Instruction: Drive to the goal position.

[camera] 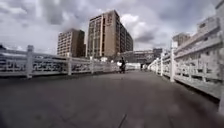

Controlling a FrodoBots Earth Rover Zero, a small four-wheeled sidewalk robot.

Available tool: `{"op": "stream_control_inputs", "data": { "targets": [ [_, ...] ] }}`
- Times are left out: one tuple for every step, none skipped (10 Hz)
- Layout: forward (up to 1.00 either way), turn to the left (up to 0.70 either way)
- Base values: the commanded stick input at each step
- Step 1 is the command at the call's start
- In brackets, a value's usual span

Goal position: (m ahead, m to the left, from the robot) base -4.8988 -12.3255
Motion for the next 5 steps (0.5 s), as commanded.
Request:
{"op": "stream_control_inputs", "data": {
  "targets": [
    [0.7, 0.02],
    [0.7, 0.0],
    [0.7, 0.0],
    [0.7, 0.0],
    [0.7, 0.0]
  ]
}}
